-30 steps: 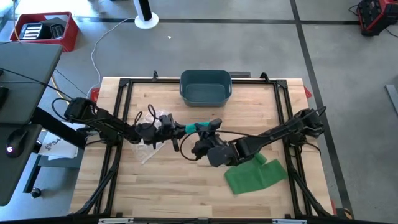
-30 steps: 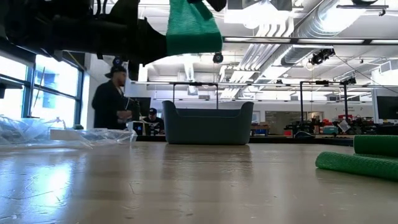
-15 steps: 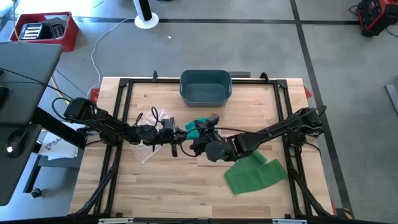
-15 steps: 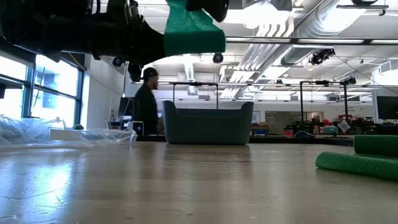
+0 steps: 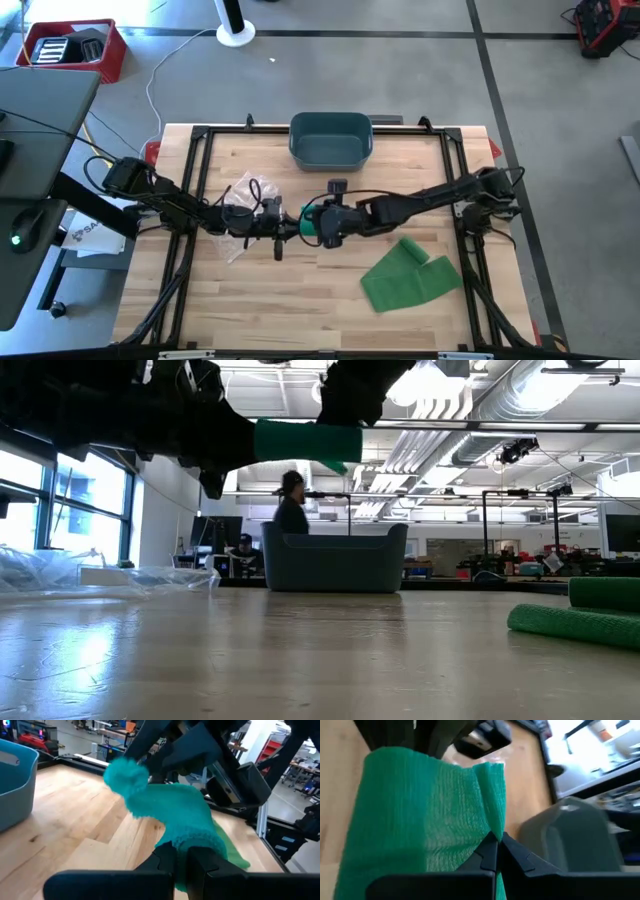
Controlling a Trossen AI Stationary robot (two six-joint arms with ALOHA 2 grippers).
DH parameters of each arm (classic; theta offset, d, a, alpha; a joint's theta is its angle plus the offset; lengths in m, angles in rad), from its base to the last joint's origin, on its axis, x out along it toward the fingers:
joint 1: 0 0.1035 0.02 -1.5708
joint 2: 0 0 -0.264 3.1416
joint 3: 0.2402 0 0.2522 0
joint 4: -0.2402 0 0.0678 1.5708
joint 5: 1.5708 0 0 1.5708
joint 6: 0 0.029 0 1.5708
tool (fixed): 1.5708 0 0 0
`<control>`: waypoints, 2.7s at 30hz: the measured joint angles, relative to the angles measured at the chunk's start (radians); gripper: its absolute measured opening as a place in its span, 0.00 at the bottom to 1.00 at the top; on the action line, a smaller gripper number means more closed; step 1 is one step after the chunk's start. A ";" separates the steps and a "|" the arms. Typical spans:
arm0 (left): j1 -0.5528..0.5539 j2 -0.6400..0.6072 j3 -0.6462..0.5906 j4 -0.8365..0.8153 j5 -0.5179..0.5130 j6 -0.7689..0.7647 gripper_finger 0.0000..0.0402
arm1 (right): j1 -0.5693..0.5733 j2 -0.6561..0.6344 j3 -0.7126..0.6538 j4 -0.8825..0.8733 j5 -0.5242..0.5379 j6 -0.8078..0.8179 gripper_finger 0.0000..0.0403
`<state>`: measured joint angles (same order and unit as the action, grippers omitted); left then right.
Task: Roll bandage
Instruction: Roll the blue bandage
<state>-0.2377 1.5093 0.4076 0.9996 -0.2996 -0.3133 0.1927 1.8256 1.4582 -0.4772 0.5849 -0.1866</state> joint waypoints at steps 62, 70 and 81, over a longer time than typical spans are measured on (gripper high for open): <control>0.088 -0.056 0.000 0.225 0.325 -0.015 0.02 | 0.401 -0.390 -0.632 0.943 0.149 -0.100 0.34; 0.088 -0.056 0.000 0.226 0.323 -0.015 0.02 | 0.343 -0.307 -0.558 0.937 0.175 -0.103 0.34; 0.088 -0.056 0.000 0.227 0.304 -0.015 0.02 | 0.324 -0.286 -0.495 0.811 0.176 -0.045 0.34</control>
<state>-0.1497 1.4536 0.4072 1.2264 0.0046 -0.3286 0.5162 1.5398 0.9637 0.3333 0.7607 -0.2314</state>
